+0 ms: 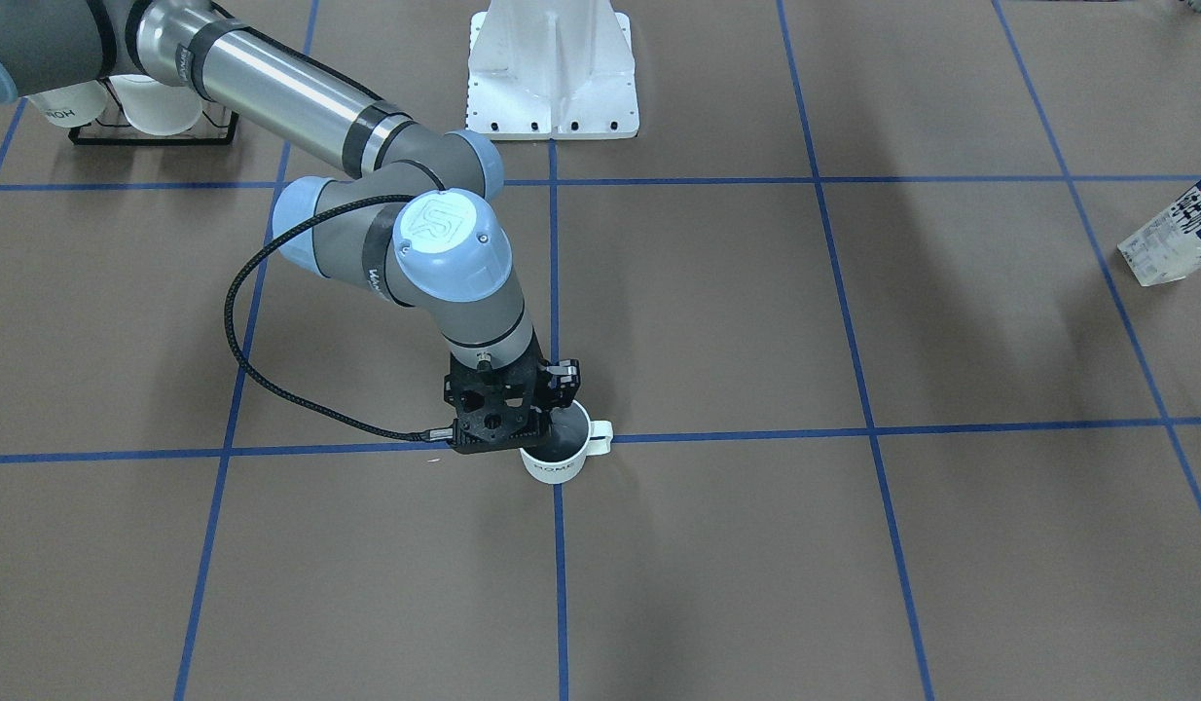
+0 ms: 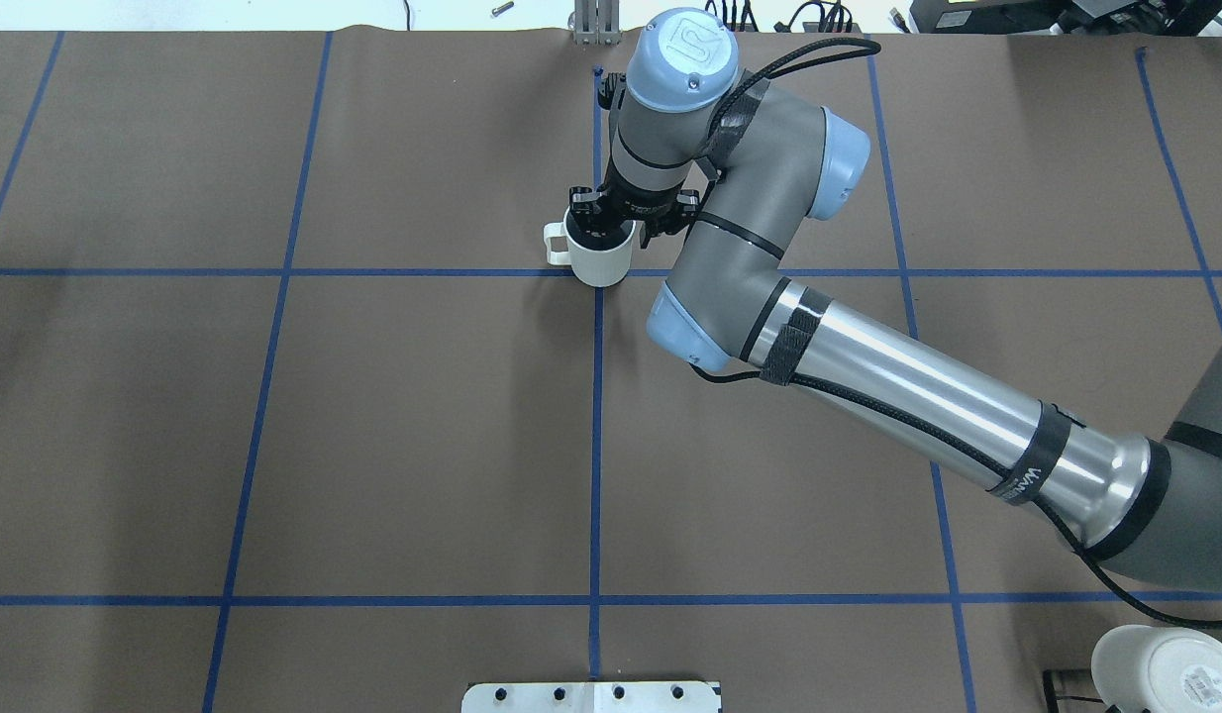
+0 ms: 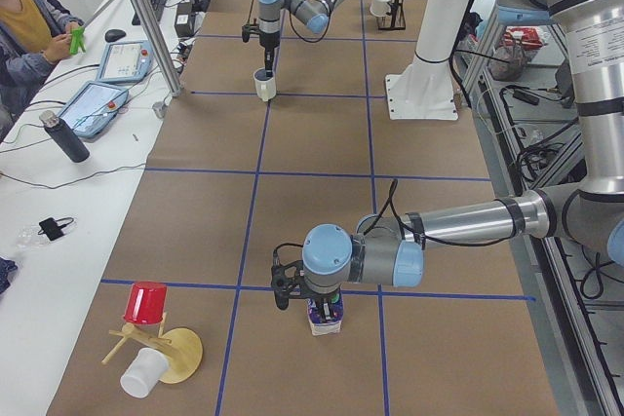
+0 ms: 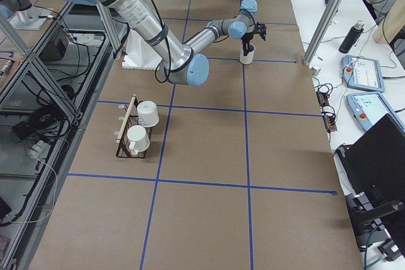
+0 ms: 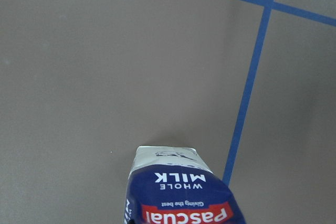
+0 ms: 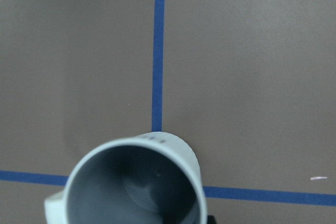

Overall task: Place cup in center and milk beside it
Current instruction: 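Release the mug and lift the right gripper while the left brings the carton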

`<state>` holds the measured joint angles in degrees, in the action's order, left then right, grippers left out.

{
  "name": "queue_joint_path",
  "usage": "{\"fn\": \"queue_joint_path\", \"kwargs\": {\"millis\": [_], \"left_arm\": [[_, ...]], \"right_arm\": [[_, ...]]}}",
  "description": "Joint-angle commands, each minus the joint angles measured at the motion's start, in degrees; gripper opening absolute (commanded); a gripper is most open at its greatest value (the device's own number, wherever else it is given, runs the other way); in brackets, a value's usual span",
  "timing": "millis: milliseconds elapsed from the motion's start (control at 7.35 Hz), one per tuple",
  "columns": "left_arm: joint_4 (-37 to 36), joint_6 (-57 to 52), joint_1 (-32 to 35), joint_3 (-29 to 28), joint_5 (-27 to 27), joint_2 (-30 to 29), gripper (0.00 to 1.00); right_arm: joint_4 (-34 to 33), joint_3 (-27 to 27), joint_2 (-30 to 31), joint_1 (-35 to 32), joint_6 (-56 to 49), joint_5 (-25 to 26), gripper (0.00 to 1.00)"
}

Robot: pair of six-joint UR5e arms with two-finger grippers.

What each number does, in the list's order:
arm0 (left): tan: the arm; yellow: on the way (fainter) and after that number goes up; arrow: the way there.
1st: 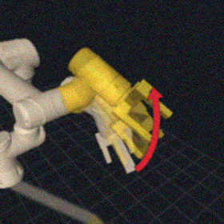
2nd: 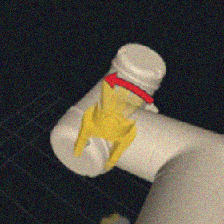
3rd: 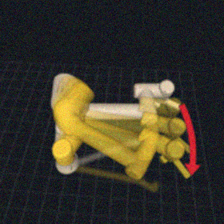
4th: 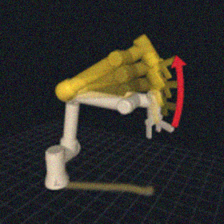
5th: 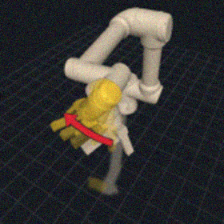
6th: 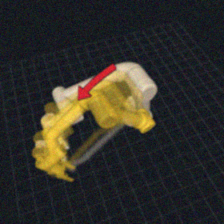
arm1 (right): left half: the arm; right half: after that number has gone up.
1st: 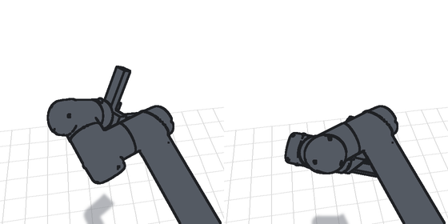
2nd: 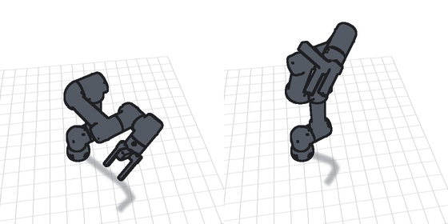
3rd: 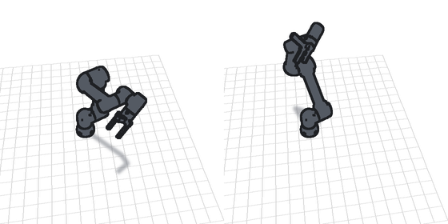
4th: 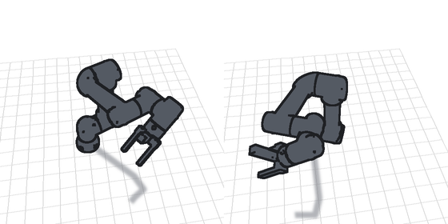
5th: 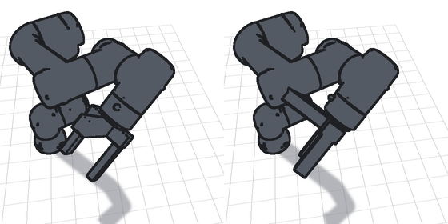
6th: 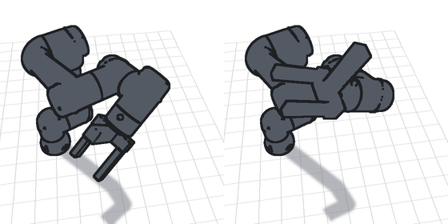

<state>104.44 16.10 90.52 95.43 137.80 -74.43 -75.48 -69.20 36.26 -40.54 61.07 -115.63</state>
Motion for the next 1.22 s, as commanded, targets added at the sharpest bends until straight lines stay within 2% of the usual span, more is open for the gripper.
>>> {"fn": "queue_joint_path", "kwargs": {"millis": [0, 136, 408, 680, 952, 1088], "left_arm": [[-2.3, 0.1, -0.2, 0.5, 0.0, -4.5, 0.51], [-7.6, 0.1, -0.7, 1.0, 0.1, -10.1, 0.51], [-19.4, 1.8, -3.5, 2.9, 0.1, -23.1, 0.51], [-26.9, 7.9, -11.5, 5.1, -0.3, -35.8, 0.51], [-27.6, 18.9, -22.6, 4.1, -1.1, -46.5, 0.51], [-27.5, 22.4, -26.2, 1.6, -3.2, -50.8, 0.51]], "right_arm": [[1.0, -1.5, 0.8, -3.0, -0.3, -4.9, 1.0], [0.8, -4.2, 3.2, -5.1, -0.3, -7.7, 1.0], [0.7, -15.4, 13.8, -8.7, -1.1, -10.0, 1.0], [0.3, -22.3, 22.2, -11.6, -1.2, -10.8, 1.0], [0.3, -28.1, 30.9, -13.9, -6.5, -10.9, 1.0], [0.3, -29.1, 34.6, -14.7, -9.5, -10.9, 1.0]]}}
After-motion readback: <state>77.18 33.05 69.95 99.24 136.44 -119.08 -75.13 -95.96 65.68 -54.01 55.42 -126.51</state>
